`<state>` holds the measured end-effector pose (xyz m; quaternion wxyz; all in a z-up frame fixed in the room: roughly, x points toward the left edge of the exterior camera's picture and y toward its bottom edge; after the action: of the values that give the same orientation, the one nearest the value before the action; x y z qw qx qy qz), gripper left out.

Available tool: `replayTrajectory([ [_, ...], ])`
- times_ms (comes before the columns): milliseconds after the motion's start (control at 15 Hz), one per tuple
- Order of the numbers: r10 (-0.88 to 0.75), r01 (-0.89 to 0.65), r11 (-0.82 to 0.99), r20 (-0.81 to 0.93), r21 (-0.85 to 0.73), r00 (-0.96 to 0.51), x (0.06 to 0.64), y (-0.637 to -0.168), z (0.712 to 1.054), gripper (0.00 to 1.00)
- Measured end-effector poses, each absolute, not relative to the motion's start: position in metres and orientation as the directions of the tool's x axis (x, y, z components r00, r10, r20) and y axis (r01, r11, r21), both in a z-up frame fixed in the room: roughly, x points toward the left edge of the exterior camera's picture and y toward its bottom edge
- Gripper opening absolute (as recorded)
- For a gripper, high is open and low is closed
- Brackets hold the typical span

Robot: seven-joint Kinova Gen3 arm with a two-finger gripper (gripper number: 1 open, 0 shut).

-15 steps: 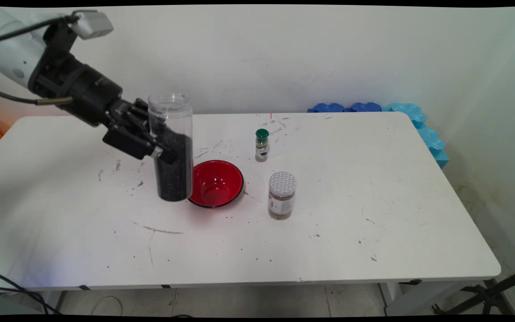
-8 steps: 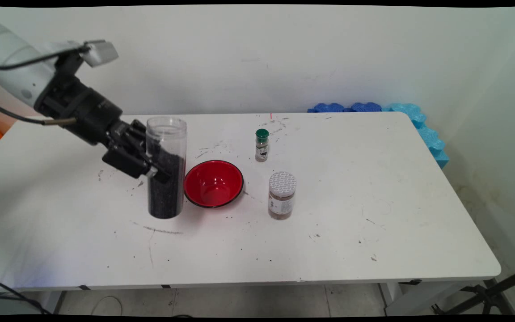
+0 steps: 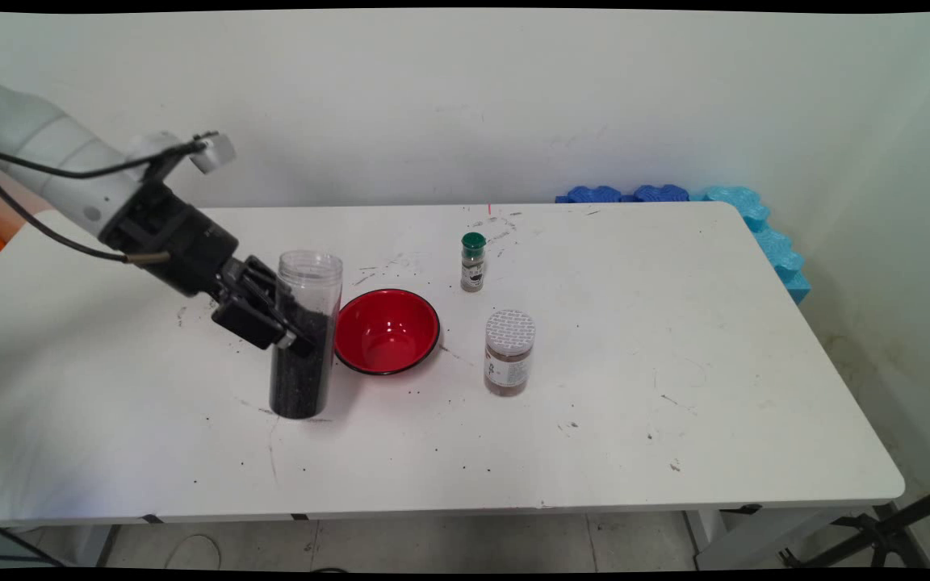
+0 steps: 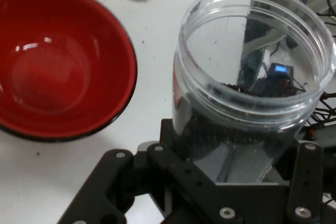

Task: Pour the black seasoning powder in the red bowl

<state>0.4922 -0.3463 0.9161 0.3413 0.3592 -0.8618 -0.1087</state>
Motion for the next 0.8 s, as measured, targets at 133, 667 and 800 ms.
replayTrajectory([
  [133,-0.729,-0.573,0.683,0.480,0.454,-0.489,0.492,-0.348,0.905,0.00],
  [667,-0.846,-0.650,0.532,0.375,0.543,-0.379,0.490,-0.364,0.871,0.00],
  [800,-0.880,-0.662,0.474,0.339,0.581,-0.333,0.488,-0.368,0.866,0.00],
])
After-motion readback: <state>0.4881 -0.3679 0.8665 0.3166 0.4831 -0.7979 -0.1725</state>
